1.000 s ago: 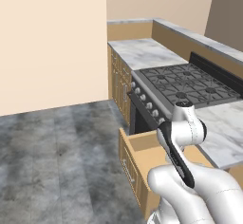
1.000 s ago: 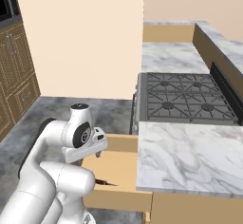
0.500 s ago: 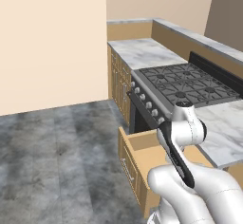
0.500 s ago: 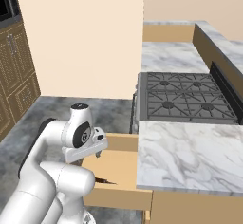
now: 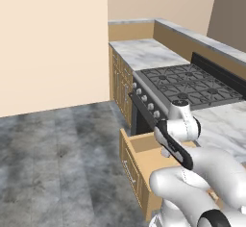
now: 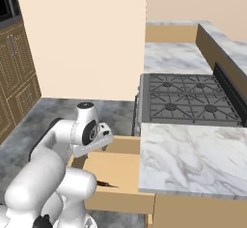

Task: Open the drawer on the right and place the cutting tools on the cutting board.

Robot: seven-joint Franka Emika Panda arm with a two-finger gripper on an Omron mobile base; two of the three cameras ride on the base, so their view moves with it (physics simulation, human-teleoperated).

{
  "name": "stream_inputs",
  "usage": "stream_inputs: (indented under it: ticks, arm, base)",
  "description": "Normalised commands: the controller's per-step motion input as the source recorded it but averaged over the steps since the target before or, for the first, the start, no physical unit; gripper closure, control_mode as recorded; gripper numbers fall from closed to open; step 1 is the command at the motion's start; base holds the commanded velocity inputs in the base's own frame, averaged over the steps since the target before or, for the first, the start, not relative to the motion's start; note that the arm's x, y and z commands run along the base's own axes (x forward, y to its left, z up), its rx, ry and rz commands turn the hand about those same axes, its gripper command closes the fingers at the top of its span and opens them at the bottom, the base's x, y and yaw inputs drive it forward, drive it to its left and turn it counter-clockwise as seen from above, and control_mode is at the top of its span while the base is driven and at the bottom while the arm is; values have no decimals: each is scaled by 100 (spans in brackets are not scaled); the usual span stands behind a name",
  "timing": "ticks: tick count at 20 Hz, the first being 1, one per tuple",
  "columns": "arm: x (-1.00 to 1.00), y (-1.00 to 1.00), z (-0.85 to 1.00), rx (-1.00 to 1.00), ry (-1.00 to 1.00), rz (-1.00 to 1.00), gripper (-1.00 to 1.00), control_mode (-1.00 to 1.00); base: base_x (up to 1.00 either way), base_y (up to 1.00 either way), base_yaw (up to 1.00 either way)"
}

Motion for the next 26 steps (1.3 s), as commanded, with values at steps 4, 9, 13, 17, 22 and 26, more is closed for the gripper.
stream_inputs:
  ticks: [4,9,13,17,22,26]
  arm:
    - [31,2,-50,-1,5,0,-100,-100]
    - [5,19,-73,-5,19,0,-100,-100]
    - [-6,19,-75,-4,21,0,-100,-100]
    - [-40,8,-61,-1,14,0,-100,-100]
    - [-62,0,-36,0,2,0,-100,-100]
    - [-5,0,-1,0,0,1,-100,-100]
  base:
    - [0,0,0]
    - [0,0,0]
    - [0,0,0]
    - [0,0,0]
    - [0,0,0]
    - [0,0,0]
